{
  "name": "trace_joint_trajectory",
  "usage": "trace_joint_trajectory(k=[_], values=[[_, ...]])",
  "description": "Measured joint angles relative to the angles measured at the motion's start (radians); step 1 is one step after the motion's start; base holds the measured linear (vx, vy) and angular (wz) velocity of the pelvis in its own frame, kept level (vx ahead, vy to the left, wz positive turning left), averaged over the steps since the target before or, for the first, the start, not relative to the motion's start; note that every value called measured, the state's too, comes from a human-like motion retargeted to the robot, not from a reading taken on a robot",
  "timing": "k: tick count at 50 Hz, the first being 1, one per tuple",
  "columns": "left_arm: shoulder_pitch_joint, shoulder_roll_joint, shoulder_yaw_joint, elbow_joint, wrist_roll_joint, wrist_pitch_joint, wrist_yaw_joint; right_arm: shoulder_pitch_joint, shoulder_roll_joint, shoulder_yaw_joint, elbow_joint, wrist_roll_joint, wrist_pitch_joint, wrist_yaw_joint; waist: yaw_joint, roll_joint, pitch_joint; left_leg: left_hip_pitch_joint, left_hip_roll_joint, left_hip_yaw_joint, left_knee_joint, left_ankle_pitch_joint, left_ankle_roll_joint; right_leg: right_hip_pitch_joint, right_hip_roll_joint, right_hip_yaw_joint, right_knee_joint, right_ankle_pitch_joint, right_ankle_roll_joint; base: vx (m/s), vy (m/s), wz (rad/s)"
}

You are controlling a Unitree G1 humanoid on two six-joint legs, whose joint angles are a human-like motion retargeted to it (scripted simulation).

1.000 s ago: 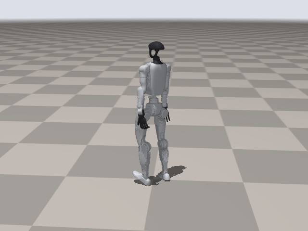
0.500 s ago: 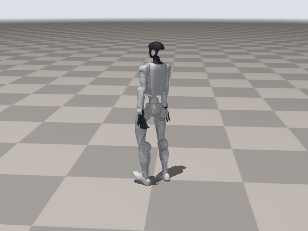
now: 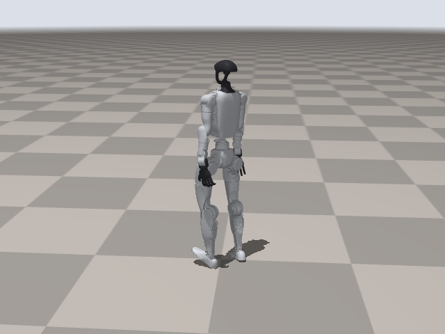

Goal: In place motions

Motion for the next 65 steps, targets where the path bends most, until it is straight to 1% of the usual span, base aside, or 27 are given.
trace_joint_trajectory(k=[31,43,55,60,65], values=[[0.002,-0.003,-0.003,-0.001,0.002,0.000,-0.001,0.003,-0.002,0.002,-0.003,-0.001,0.002,-0.001,-0.004,0.006,0.005,-0.006,-0.001,0.003,0.000,0.002,-0.002,-0.010,-0.002,0.003,0.001,0.002,0.000,0.00,0.00,0.00],[-0.034,0.009,-0.034,-0.028,-0.015,0.006,-0.008,0.003,-0.014,-0.008,-0.069,0.004,-0.016,0.013,-0.025,0.003,0.010,-0.034,0.015,0.039,-0.006,0.009,-0.011,-0.067,-0.004,0.030,0.008,0.022,0.002,-0.05,-0.04,-0.10],[-0.160,0.063,-0.118,-0.081,-0.057,0.008,-0.009,0.003,-0.075,-0.089,-0.175,0.045,-0.030,-0.001,-0.073,-0.020,0.072,-0.095,0.045,0.115,-0.016,0.031,-0.011,-0.177,0.006,0.097,0.007,0.071,0.016,-0.18,-0.16,-0.36],[-0.219,0.077,-0.167,-0.093,-0.060,0.010,-0.009,0.032,-0.115,-0.149,-0.165,0.067,-0.021,-0.020,-0.090,-0.032,0.094,-0.101,0.046,0.126,-0.019,0.041,-0.008,-0.188,0.008,0.102,0.001,0.085,0.016,-0.11,-0.10,-0.11],[-0.269,0.069,-0.184,-0.094,-0.056,0.005,-0.007,0.072,-0.150,-0.213,-0.145,0.071,-0.014,-0.038,-0.094,-0.040,0.109,-0.092,0.044,0.130,-0.018,0.041,-0.009,-0.182,0.008,0.109,0.002,0.087,0.015,-0.03,-0.01,-0.02]])
